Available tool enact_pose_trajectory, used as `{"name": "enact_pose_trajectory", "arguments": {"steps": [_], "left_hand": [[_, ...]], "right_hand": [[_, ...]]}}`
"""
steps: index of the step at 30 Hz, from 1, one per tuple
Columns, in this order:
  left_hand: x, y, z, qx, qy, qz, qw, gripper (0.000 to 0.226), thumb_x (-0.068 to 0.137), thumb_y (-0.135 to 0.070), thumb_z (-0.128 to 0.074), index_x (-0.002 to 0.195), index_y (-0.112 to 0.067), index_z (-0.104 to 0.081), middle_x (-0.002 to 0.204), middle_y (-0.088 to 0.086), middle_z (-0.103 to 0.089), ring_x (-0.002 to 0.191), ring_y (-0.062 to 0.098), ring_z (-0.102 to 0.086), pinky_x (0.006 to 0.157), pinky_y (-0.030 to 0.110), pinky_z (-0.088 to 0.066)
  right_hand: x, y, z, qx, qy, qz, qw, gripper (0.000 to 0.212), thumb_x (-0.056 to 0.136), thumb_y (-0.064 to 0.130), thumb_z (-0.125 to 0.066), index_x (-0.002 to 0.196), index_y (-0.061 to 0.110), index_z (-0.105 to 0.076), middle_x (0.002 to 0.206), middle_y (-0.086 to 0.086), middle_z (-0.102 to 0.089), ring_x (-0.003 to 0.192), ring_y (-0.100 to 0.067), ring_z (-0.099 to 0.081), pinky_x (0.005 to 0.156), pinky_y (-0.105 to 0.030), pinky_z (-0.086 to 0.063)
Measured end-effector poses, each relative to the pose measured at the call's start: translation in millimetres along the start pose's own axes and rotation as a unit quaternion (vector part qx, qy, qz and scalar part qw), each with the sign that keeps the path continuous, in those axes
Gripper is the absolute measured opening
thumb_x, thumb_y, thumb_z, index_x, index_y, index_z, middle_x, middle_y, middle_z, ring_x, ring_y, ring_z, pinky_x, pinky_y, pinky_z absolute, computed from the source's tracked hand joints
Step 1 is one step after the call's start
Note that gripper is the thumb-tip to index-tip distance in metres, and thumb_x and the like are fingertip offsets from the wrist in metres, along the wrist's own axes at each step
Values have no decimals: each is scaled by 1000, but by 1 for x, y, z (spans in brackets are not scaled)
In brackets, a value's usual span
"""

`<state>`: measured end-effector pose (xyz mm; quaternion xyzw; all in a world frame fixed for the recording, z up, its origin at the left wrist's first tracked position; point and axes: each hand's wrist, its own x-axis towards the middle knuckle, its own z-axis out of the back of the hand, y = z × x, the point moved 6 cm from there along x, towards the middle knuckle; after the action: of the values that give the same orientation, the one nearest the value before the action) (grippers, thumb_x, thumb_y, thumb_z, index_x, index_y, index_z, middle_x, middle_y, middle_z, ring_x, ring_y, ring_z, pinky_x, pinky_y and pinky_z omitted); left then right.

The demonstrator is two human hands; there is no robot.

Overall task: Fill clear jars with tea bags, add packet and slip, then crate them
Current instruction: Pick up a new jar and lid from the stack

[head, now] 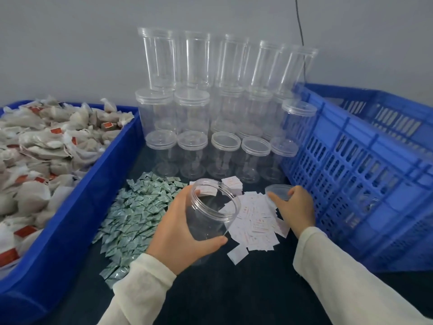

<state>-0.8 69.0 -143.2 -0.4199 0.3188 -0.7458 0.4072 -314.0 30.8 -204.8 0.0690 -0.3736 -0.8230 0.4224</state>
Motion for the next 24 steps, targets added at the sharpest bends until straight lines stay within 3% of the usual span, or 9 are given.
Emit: {"name": "enact_pose_trajectory", "arguments": {"steps": [2, 4, 8, 12, 15, 17, 19, 22, 24], "left_hand": [[-2, 1, 2, -9, -5, -1, 1000, 92, 47, -50, -83, 123, -55, -32, 121, -45, -43, 117, -19, -43, 90, -4, -29], [-3, 1, 3, -13, -6, -3, 1000, 89, 47, -55, -80, 121, -60, -31, 120, -47, -42, 116, -20, -42, 89, -5, -29], [-5, 0, 4, -8, -8, -9, 1000, 85, 48, -55, -79, 113, -74, -28, 120, -44, -44, 114, -18, -44, 87, -4, -31], [-6, 0, 4, -11, -10, -9, 1000, 85, 48, -55, -79, 114, -73, -29, 120, -44, -45, 115, -18, -45, 86, -3, -32], [-8, 2, 8, -21, -21, -3, 1000, 86, 47, -56, -79, 120, -59, -33, 121, -43, -45, 117, -16, -44, 92, 0, -33], [-9, 3, 13, -19, -35, 4, 999, 91, 46, -57, -79, 125, -51, -34, 126, -34, -47, 122, -11, -44, 99, 9, -36], [-11, 4, 23, -7, -57, 8, 998, 95, 46, -56, -82, 126, -50, -32, 130, -29, -45, 124, -9, -43, 101, 9, -34], [-14, 1, 43, 7, -104, 5, 995, 96, 51, -42, -92, 124, -52, -31, 126, -35, -41, 120, -14, -42, 97, 2, -32], [-18, 0, 59, 12, -141, 12, 990, 98, 51, -42, -92, 127, -49, -30, 125, -37, -41, 119, -15, -41, 99, 7, -34]], "right_hand": [[3, -8, -6, -84, 5, -7, 996, 50, 80, 62, -64, 94, 16, -52, 111, -7, -56, 110, -29, -45, 87, -43, -44], [6, -13, -11, -161, 29, -14, 986, 63, 85, 67, -51, 113, 11, -54, 126, -11, -54, 119, -31, -40, 98, -45, -37], [10, -14, -11, -220, 52, -22, 974, 74, 88, 67, -41, 128, 5, -47, 135, -17, -50, 124, -36, -38, 101, -44, -34], [9, -5, -10, -240, 84, -27, 967, 76, 91, 64, -40, 138, 5, -39, 142, -18, -43, 128, -36, -36, 104, -45, -33], [6, 6, -3, -229, 85, -21, 969, 73, 91, 61, -44, 140, 7, -36, 144, -18, -39, 129, -37, -35, 107, -46, -32], [3, 27, 5, -218, 71, 14, 973, 68, 91, 57, -48, 138, 9, -39, 142, -17, -42, 127, -37, -37, 104, -46, -34], [-3, 62, 10, -177, 61, 77, 979, 62, 89, 53, -55, 134, 11, -44, 135, -14, -49, 122, -35, -44, 98, -45, -39], [-21, 136, 10, -81, 68, 188, 977, 57, 88, 47, -61, 132, 13, -47, 130, -10, -55, 119, -32, -49, 94, -42, -43], [-38, 189, 7, -29, 82, 256, 963, 54, 88, 44, -62, 131, 15, -48, 130, -7, -56, 119, -28, -51, 94, -39, -42]]}}
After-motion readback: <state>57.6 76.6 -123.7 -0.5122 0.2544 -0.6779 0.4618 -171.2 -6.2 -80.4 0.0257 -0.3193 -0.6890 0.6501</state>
